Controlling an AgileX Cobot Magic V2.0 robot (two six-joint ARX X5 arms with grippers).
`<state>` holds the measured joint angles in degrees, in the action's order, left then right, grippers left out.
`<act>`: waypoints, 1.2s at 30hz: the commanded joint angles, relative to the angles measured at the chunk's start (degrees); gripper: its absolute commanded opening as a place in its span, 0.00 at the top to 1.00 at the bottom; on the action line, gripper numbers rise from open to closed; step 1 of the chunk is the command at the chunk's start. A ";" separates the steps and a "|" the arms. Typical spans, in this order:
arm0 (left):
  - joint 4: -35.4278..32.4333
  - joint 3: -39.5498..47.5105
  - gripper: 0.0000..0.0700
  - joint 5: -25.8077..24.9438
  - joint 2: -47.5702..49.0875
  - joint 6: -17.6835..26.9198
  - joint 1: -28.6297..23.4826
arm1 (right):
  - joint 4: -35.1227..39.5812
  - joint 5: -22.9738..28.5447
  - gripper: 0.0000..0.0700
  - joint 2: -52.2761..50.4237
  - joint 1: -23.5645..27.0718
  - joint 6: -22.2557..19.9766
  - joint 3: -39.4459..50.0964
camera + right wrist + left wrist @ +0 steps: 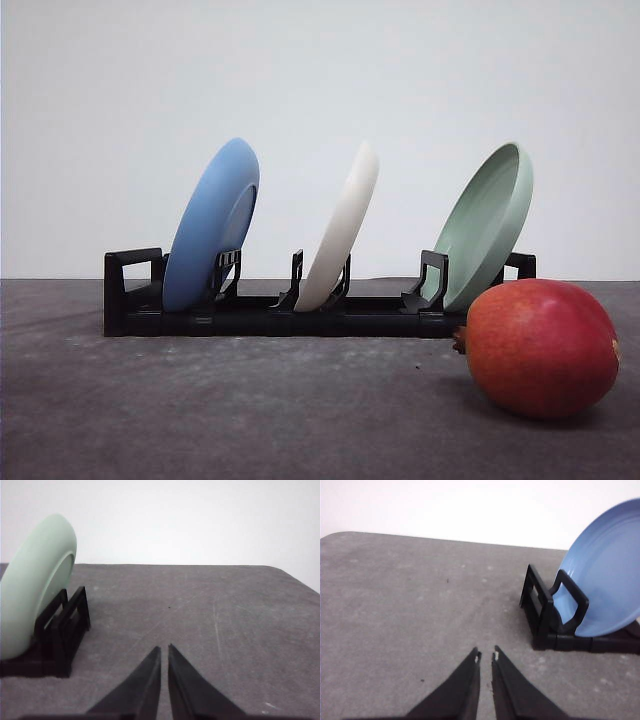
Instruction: Place pomegranate in white plate
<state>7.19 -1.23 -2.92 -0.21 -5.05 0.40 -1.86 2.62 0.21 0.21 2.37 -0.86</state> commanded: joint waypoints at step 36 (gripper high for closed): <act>33.96 -43.13 0.98 -1.83 -22.61 -1.80 0.00 | -31.47 -15.94 0.99 18.71 -0.09 6.98 -35.47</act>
<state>41.37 -43.11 -4.18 -22.08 -7.94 0.40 -33.53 -12.63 18.19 0.16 10.40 -35.53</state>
